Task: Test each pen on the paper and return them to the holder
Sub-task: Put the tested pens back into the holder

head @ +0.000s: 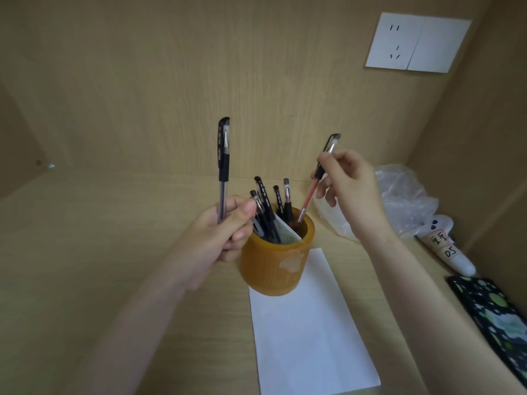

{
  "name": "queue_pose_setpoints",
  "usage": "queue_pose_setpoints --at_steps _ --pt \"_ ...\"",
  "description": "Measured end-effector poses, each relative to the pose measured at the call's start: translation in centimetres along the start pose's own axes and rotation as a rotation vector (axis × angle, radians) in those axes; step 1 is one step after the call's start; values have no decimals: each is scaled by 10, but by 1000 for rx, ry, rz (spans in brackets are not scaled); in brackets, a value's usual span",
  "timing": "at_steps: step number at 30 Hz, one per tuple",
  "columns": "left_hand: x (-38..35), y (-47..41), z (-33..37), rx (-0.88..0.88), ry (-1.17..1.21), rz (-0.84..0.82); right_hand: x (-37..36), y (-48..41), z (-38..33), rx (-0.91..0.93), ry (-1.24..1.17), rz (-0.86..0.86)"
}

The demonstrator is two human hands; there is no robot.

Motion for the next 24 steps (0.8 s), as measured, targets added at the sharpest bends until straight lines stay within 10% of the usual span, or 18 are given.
queue_pose_setpoints --at_steps 7,18,24 --pt "-3 1 -1 36 84 -19 -6 7 0 4 313 -20" --pt "-27 -3 1 71 -109 -125 -90 23 -39 -6 -100 -405" --pt "22 11 -5 20 -226 261 -37 5 -29 26 -29 -246"
Point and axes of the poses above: each hand's wrist, its own y-axis away from the middle knuckle, its own x-axis out of the back of the hand, z = x × y, the point moved 8 cm from there along -y, towards the middle knuckle, and after that the axes turned 10 degrees about -z, right-handed, at the moved point
